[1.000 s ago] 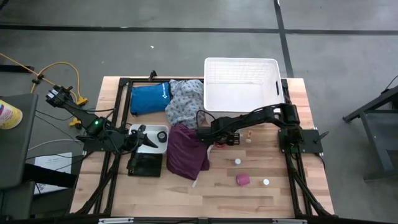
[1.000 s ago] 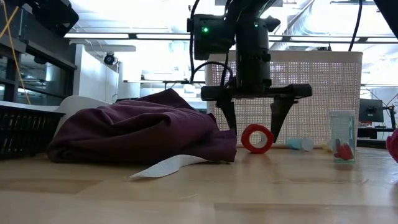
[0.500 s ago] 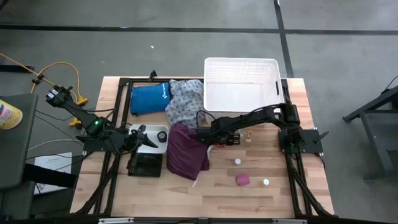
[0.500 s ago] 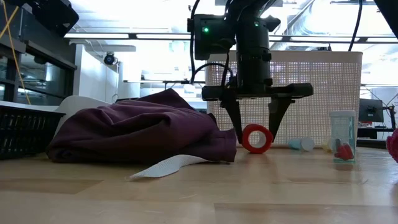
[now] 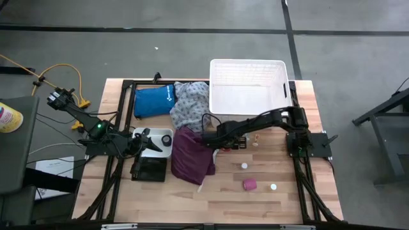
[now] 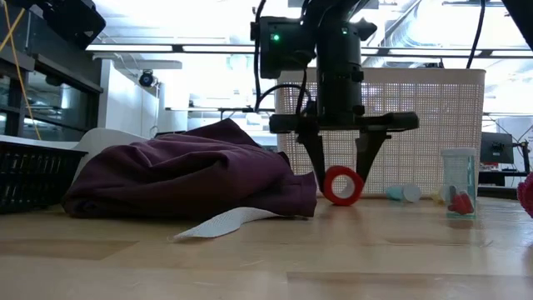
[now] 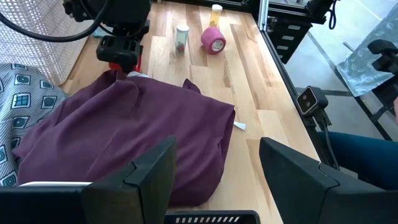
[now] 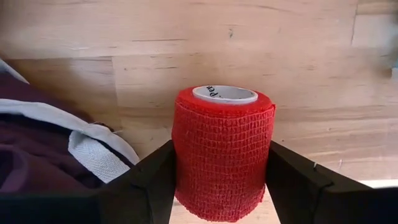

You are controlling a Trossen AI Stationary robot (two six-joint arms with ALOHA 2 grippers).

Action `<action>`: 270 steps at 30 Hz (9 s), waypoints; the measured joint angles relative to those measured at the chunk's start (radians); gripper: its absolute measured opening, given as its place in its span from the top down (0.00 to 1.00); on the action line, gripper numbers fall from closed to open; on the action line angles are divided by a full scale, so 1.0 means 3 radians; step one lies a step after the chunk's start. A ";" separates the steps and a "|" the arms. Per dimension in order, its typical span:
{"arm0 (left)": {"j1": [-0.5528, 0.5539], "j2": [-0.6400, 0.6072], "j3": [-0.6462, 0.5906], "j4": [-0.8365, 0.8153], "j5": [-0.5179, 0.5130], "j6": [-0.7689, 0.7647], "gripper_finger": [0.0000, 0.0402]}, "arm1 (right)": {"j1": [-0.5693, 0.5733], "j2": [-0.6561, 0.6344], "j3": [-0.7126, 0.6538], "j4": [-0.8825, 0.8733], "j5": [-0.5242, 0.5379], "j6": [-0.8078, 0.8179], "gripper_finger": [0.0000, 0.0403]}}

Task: Pick & place medical supplies in basket/bin
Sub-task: Put the red bandage into the white bin

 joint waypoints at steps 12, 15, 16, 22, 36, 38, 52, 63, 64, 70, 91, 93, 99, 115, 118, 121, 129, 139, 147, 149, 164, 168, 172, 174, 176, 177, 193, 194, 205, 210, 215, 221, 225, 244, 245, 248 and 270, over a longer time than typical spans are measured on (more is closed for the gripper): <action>0.0000 0.0000 0.0000 0.0000 0.0000 0.0000 0.44 | 0.0059 0.0000 0.0000 0.0003 0.0076 0.0023 0.50; 0.0000 0.0000 0.0001 0.0000 0.0000 0.0000 0.44 | 0.0059 0.0000 0.0000 0.0004 0.0070 0.0023 0.50; 0.0000 0.0000 0.0000 0.0000 0.0000 0.0000 0.44 | 0.0060 0.0000 0.0000 0.0005 0.0068 0.0024 0.50; 0.0000 0.0000 0.0000 -0.0001 0.0000 0.0000 0.44 | 0.0095 0.0000 0.0000 0.0025 0.0065 0.0024 0.50; 0.0000 0.0001 0.0001 0.0000 0.0000 0.0000 0.44 | 0.0302 -0.0232 -0.0001 0.0011 0.0338 -0.0194 0.50; 0.0000 0.0000 0.0000 -0.0002 0.0000 0.0000 0.44 | 0.0347 -0.0315 -0.0001 0.0047 0.0468 -0.0295 0.50; 0.0001 0.0000 0.0000 0.0041 0.0000 0.0000 0.44 | 0.0654 -0.0768 0.0004 0.1252 0.1329 -0.2242 0.50; 0.0004 0.0001 0.0000 0.0053 0.0000 0.0000 0.44 | 0.0669 -0.0768 0.0001 0.2534 0.1225 -0.3921 0.50; 0.0004 0.0001 0.0000 0.0054 0.0000 0.0000 0.44 | 0.0674 -0.0768 0.0001 0.2596 0.1187 -0.4044 0.50; 0.0004 0.0001 0.0000 0.0058 0.0000 0.0000 0.44 | 0.0770 -0.0704 0.0002 0.3049 0.1147 -0.4813 0.50; 0.0004 0.0001 0.0000 0.0102 0.0000 0.0000 0.44 | 0.0917 -0.0161 0.0000 0.4142 0.1022 -0.5490 0.50; 0.0004 0.0001 0.0000 0.0102 0.0000 0.0000 0.44 | 0.0917 -0.0161 0.0000 0.4144 0.1022 -0.5490 0.50; 0.0004 0.0001 0.0000 0.0100 0.0000 0.0000 0.44 | 0.0918 -0.0163 0.0000 0.4098 0.1006 -0.5490 0.50; 0.0004 0.0001 0.0000 0.0234 0.0000 -0.0001 0.44 | 0.0918 -0.0163 0.0000 0.4089 0.0995 -0.5489 0.50; 0.0004 0.0001 0.0000 0.0235 0.0000 -0.0001 0.44 | 0.0918 -0.0163 0.0000 0.4091 0.0994 -0.5489 0.50; 0.0004 0.0001 0.0000 0.0238 0.0000 -0.0001 0.44 | 0.0918 -0.0163 0.0000 0.4090 0.0993 -0.5489 0.50; 0.0004 0.0001 0.0000 0.0422 -0.0018 0.0092 0.44 | 0.0918 -0.0163 0.0000 0.4091 0.0993 -0.5488 0.50; 0.0003 0.0102 0.0272 0.0291 0.0200 0.0213 0.44 | 0.0917 -0.0165 0.0000 0.4092 0.0993 -0.5487 0.50; 0.0003 0.0932 0.1225 -0.0676 0.0095 0.0463 0.44 | 0.0917 -0.0168 0.0000 0.4095 0.0992 -0.5486 0.50; -0.0013 0.1161 0.1409 -0.0774 0.0094 0.0611 0.44 | 0.0917 -0.0168 0.0000 0.4098 0.0992 -0.5485 0.50; -0.0220 0.1748 0.1799 -0.0948 -0.0455 0.1254 0.44 | 0.0917 -0.0168 0.0000 0.4117 0.0991 -0.5485 0.50; -0.0205 0.1791 0.1799 -0.0952 -0.0455 0.1280 0.44 | 0.0917 -0.0168 0.0000 0.4120 0.0991 -0.5485 0.50; -0.0206 0.1791 0.1799 -0.0975 -0.0455 0.1251 0.44 | 0.0917 -0.0168 0.0000 0.4141 0.0991 -0.5485 0.50; -0.0206 0.1791 0.1799 -0.0991 -0.0452 0.1215 0.44 | 0.0917 -0.0168 0.0000 0.4143 0.0991 -0.5485 0.50; -0.0206 0.1791 0.1799 -0.1029 -0.0422 0.1146 0.44 | 0.0917 -0.0168 0.0000 0.4143 0.0991 -0.5483 0.50; -0.0206 0.1791 0.1799 -0.1047 -0.0416 0.1107 0.44 | 0.0917 -0.0168 0.0000 0.4142 0.0991 -0.5480 0.50; -0.0206 0.1789 0.1803 -0.1128 -0.0403 0.1016 0.54 | 0.0916 -0.0168 0.0000 0.4164 0.0912 -0.5295 0.50; -0.0206 0.1789 0.1803 -0.1129 -0.0414 0.1016 0.56 | 0.0916 -0.0168 0.0000 0.4164 0.0912 -0.5296 0.50; -0.0205 0.1789 0.1803 -0.1132 -0.0437 0.1016 0.75 | 0.0918 -0.0167 0.0000 0.4191 0.0869 -0.5296 0.50; -0.0206 0.1789 0.1802 -0.1130 -0.0420 0.1016 0.78 | 0.0918 -0.0161 0.0000 0.4225 0.0822 -0.5296 0.50; -0.0206 0.1789 0.1801 -0.1131 -0.0418 0.1016 0.79 | 0.0918 -0.0161 0.0000 0.4230 0.0821 -0.5296 0.50; -0.0207 0.1789 0.1798 -0.1134 -0.0395 0.1022 0.90 | 0.0918 -0.0161 0.0000 0.4239 0.0818 -0.5300 0.50; -0.0207 0.1789 0.1798 -0.1137 -0.0394 0.1016 0.96 | 0.0918 -0.0161 0.0000 0.4239 0.0817 -0.5306 0.50; -0.0207 0.1790 0.1797 -0.1123 -0.0398 0.0989 0.96 | 0.0914 -0.0161 0.0000 0.4242 0.0707 -0.5300 0.50; -0.0207 0.1790 0.1797 -0.1122 -0.0397 0.0989 0.96 | 0.0914 -0.0161 0.0000 0.4242 0.0706 -0.5300 0.50; -0.0207 0.1790 0.1797 -0.1117 -0.0397 0.0989 0.96 | 0.0914 -0.0163 0.0000 0.4242 0.0720 -0.5300 0.48; -0.0205 0.1792 0.1793 -0.1121 -0.0416 0.0987 0.96 | 0.0918 -0.0170 0.0003 0.4228 0.0767 -0.5300 0.28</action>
